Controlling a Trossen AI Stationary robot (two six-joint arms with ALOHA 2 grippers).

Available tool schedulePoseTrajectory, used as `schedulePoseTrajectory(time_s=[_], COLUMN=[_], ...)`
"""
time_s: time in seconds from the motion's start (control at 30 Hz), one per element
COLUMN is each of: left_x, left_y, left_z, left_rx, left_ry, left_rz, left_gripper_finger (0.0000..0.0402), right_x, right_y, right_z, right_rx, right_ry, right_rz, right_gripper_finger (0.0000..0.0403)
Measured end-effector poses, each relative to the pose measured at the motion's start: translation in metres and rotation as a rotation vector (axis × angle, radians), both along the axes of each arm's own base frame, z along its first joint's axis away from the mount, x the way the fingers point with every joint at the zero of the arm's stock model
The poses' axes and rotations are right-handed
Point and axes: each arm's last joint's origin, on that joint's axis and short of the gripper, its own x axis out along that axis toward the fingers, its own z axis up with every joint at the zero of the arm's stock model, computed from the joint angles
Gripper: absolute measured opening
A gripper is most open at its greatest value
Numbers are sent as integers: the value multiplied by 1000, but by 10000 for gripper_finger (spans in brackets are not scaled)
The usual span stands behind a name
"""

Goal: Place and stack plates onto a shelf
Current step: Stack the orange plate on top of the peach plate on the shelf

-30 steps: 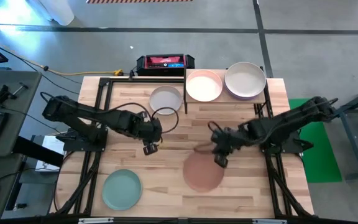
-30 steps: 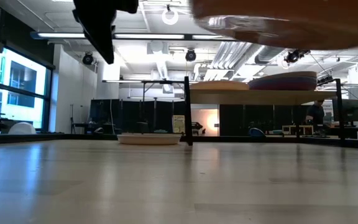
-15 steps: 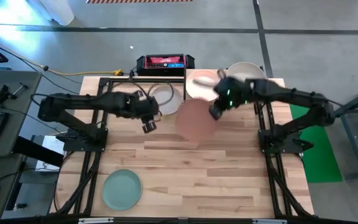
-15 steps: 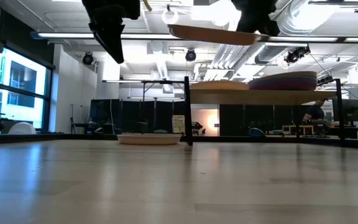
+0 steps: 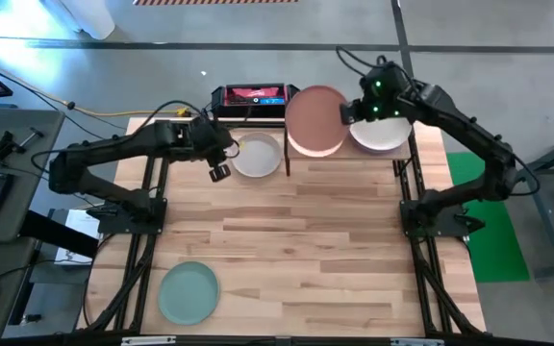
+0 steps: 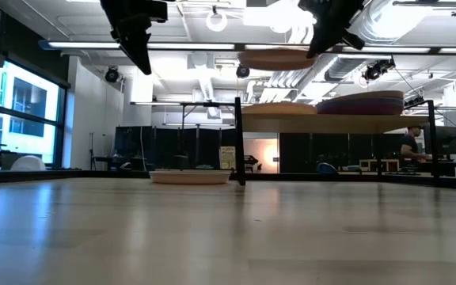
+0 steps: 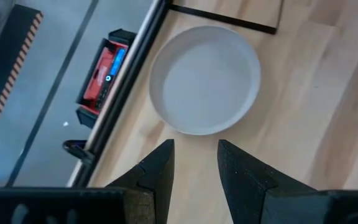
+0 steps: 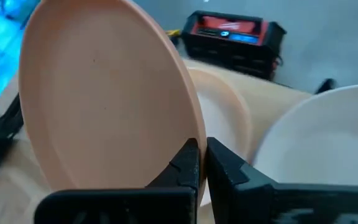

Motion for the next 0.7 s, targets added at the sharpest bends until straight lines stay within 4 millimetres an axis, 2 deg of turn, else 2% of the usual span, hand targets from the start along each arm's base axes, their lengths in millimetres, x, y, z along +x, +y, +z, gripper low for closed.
schedulePoseTrajectory(time_s=[0.13, 0.37, 0.5, 0.7], left_x=[-6, -9, -10, -10], left_y=[6, 12, 11, 11], left_z=[4, 3, 3, 3], left_rx=[15, 9, 1, -12], left_ry=[1, 7, 8, -14], left_rz=[4, 36, 42, 72], left_gripper_finger=[111, 111, 111, 111], right_x=[-3, 8, 10, 14], right_y=[-16, -41, -49, -53], right_z=[-6, -26, -35, -44], right_rx=[19, 114, 185, 192], right_ry=[11, 32, 35, 91], right_rz=[-66, -81, -88, -56], right_gripper_finger=[0, 0, 0, 0])
